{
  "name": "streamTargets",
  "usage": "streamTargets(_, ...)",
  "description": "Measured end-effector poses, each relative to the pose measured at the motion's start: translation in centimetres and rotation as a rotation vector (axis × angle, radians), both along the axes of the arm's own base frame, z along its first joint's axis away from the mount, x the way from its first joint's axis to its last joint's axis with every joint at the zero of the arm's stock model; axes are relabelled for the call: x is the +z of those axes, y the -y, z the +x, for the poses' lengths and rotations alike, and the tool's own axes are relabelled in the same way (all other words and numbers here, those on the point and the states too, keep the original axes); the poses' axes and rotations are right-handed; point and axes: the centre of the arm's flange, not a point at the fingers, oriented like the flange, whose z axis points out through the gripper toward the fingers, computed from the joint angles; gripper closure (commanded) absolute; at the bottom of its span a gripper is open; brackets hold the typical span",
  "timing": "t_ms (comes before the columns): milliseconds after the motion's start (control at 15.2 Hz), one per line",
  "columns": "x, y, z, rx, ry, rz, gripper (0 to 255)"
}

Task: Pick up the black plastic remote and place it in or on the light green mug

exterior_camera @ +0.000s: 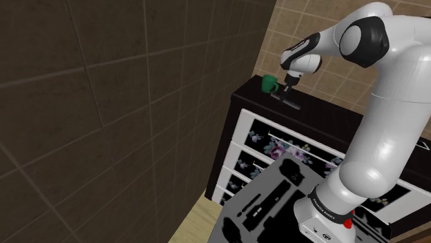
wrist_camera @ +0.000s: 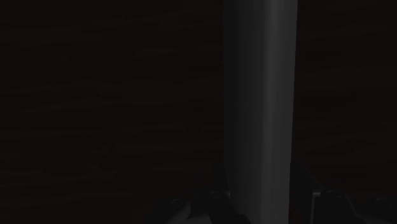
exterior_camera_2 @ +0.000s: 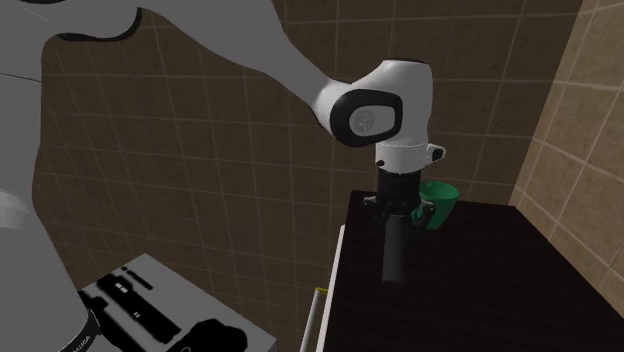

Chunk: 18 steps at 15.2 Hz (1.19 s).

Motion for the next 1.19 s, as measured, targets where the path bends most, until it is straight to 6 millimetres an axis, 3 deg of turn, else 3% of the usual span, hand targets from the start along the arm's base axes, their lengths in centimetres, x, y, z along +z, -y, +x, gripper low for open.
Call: streamTargets(1188,9.5,0.0,0.0,0.000,0.000,0.000,255)
